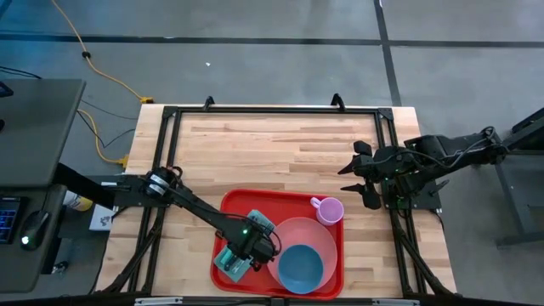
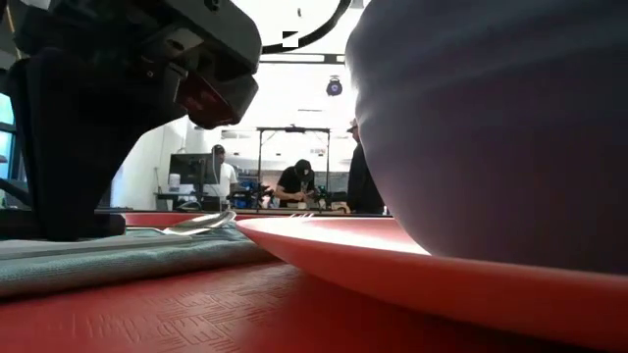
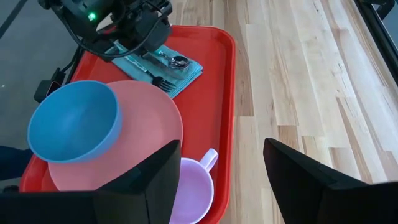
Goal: Set up tray
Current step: Adjust the black knife on the blue napkin, then adjust the blue napkin on the red tray
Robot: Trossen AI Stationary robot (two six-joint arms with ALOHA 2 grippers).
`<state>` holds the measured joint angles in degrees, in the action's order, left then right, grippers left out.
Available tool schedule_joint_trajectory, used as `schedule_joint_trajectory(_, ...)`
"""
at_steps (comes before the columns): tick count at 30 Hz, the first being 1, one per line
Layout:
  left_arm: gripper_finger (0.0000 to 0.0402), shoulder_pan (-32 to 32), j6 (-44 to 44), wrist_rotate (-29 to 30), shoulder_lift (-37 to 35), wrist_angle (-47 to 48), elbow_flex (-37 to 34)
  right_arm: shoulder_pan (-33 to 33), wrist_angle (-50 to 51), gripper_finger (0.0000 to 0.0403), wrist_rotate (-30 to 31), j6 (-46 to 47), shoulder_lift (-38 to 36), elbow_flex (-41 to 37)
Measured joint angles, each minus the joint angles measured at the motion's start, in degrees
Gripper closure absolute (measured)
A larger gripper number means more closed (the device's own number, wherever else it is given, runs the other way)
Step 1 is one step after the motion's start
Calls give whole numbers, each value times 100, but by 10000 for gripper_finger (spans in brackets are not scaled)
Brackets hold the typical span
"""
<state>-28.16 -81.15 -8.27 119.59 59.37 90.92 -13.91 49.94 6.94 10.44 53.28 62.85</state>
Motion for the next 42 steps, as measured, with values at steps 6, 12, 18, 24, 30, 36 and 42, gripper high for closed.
schedule_joint_trajectory(6, 319, 0, 81, 2, 73, -81, -2, 0, 1, 194, 0, 0, 0, 0)
schedule_joint_trajectory(12, 261, 2, 136, 22, 66, -66, 2, 0, 1, 194, 9, -18, 0, 0)
schedule_joint_trajectory(18, 205, 2, 136, 17, 66, -127, 2, 0, 1, 194, 13, -39, 0, 0)
schedule_joint_trajectory(24, 174, 4, 136, 17, 66, -135, 2, 0, 1, 194, 15, -42, 0, 0)
schedule_joint_trajectory(30, 168, 45, 242, 87, 57, -94, 122, 0, 0, 194, 17, -44, 0, 0)
schedule_joint_trajectory(36, 167, 46, 271, 271, 49, 254, 285, 0, 1, 194, 15, -44, 0, 0)
schedule_joint_trajectory(42, 168, 90, 275, 511, 49, 854, 571, 0, -1, 194, 17, -46, 0, 0)
